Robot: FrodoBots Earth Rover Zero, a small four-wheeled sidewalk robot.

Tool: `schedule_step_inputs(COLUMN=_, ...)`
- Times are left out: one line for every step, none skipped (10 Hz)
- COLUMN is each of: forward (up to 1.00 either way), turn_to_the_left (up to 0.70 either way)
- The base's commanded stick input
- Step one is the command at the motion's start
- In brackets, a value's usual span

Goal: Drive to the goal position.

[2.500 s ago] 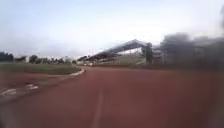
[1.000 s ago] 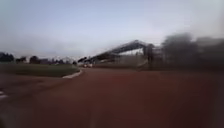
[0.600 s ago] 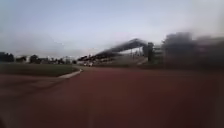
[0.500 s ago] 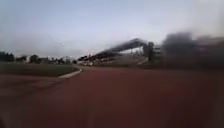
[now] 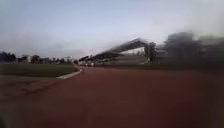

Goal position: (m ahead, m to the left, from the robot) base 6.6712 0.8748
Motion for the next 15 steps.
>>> schedule_step_inputs(forward=0.7, turn_to_the_left=-0.28)
schedule_step_inputs(forward=0.7, turn_to_the_left=-0.08)
schedule_step_inputs(forward=0.7, turn_to_the_left=0.0)
schedule_step_inputs(forward=0.7, turn_to_the_left=0.0)
schedule_step_inputs(forward=0.7, turn_to_the_left=0.0)
schedule_step_inputs(forward=0.7, turn_to_the_left=0.0)
schedule_step_inputs(forward=0.7, turn_to_the_left=0.0)
schedule_step_inputs(forward=0.7, turn_to_the_left=0.0)
schedule_step_inputs(forward=0.7, turn_to_the_left=0.0)
schedule_step_inputs(forward=0.7, turn_to_the_left=0.0)
schedule_step_inputs(forward=0.7, turn_to_the_left=0.0)
schedule_step_inputs(forward=0.7, turn_to_the_left=0.0)
schedule_step_inputs(forward=0.7, turn_to_the_left=0.0)
schedule_step_inputs(forward=0.7, turn_to_the_left=0.0)
schedule_step_inputs(forward=0.7, turn_to_the_left=0.0)
